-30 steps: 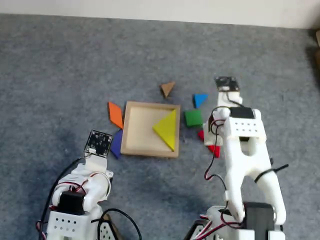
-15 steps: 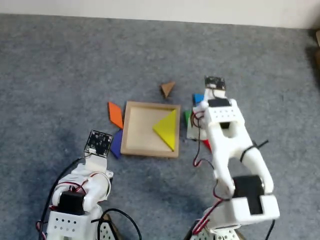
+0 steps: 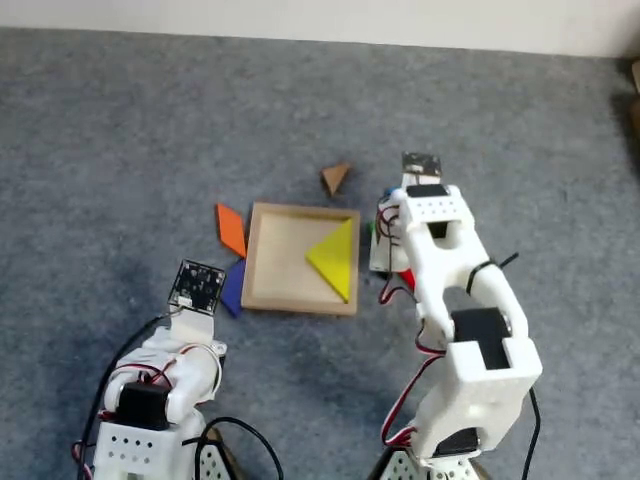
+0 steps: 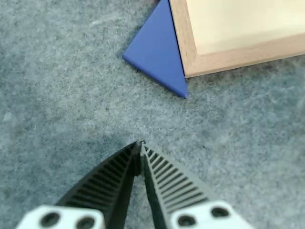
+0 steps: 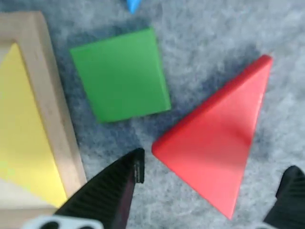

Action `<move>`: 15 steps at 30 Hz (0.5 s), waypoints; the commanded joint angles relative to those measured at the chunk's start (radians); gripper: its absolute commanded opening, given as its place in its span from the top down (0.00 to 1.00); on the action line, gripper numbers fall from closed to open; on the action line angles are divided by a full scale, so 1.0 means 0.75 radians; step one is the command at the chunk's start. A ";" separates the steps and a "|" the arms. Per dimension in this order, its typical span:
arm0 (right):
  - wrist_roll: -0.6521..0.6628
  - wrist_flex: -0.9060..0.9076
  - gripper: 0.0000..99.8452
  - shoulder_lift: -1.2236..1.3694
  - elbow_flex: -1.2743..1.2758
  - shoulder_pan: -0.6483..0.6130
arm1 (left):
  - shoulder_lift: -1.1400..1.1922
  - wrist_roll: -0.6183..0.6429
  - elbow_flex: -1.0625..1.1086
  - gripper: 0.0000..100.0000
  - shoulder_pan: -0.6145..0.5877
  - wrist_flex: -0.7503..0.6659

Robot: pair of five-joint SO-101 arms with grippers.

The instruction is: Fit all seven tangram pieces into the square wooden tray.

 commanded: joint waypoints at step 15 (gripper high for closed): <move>-0.008 -0.028 0.59 -0.019 -0.118 0.054 | -0.044 -0.010 0.026 0.99 -0.011 0.006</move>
